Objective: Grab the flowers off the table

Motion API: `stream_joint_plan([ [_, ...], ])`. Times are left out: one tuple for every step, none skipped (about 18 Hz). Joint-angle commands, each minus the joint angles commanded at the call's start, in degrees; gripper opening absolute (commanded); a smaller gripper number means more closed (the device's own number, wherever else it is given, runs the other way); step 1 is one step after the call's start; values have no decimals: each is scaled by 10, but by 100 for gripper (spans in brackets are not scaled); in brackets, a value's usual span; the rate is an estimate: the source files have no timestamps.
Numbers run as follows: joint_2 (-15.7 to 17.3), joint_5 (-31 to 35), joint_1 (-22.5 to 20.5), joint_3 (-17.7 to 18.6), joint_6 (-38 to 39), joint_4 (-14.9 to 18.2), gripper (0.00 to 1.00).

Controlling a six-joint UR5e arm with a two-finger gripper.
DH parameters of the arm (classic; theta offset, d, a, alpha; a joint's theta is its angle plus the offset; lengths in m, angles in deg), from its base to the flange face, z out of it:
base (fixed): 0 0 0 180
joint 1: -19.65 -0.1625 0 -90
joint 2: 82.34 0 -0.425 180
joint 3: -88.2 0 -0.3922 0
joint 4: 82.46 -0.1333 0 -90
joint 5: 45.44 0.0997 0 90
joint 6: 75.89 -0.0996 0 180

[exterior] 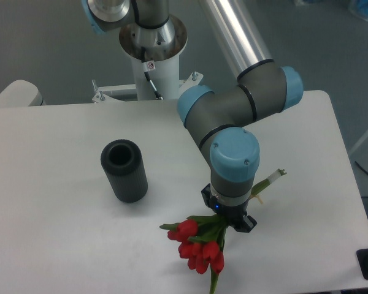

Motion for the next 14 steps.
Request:
stream_joint_plan([
  [0,0,0,0,0,0,21],
  [0,0,0,0,0,0,21],
  [0,0,0,0,0,0,21],
  [0,0,0,0,0,0,22],
  [0,0,-1,-1,0,1,22],
  [1,1,-1,-1,-1,1,22],
  [0,0,-2,-3,-3,2,22],
  [0,0,-2,-5,-6,2,22],
  [0,0,-4,-6,-12,3,22],
  [0,0,-8,-6,-19,3,22],
  [0,0,-9,-6,-24,3,21],
  [0,0,-9,-6,-25,3,21],
  [-1,1,-10,-6,-25,3,21],
  [-2,1,-9,-6,-25,3,21],
])
